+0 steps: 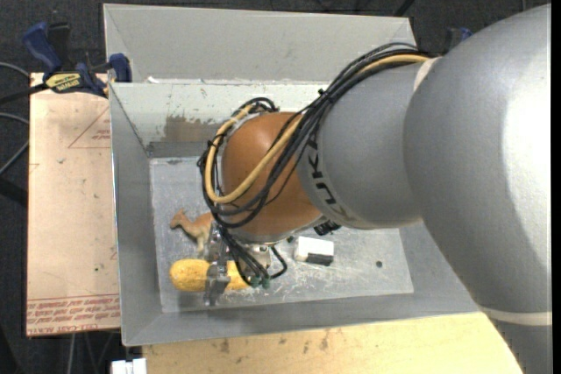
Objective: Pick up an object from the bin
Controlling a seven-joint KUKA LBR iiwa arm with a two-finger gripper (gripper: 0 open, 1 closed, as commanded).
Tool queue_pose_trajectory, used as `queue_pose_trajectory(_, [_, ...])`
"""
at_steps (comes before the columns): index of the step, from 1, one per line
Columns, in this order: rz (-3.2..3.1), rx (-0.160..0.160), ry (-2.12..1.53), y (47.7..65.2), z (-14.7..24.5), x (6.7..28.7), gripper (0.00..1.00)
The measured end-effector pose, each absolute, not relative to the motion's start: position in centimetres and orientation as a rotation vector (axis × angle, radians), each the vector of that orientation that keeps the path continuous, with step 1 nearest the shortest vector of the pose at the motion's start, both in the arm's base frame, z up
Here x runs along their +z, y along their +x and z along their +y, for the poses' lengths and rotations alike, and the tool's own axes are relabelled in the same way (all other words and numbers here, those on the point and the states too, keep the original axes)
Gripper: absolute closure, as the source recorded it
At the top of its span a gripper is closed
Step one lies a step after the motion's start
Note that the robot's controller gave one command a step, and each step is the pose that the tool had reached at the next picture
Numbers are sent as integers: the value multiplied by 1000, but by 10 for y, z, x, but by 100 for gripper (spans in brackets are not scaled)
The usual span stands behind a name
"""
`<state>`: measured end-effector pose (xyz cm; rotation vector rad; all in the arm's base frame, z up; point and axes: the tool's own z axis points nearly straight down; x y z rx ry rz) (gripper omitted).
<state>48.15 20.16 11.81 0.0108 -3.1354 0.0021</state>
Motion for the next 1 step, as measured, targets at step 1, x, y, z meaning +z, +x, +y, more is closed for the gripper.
queue_pose_trajectory(1, [-3143,-2,-42,526,193,256,100])
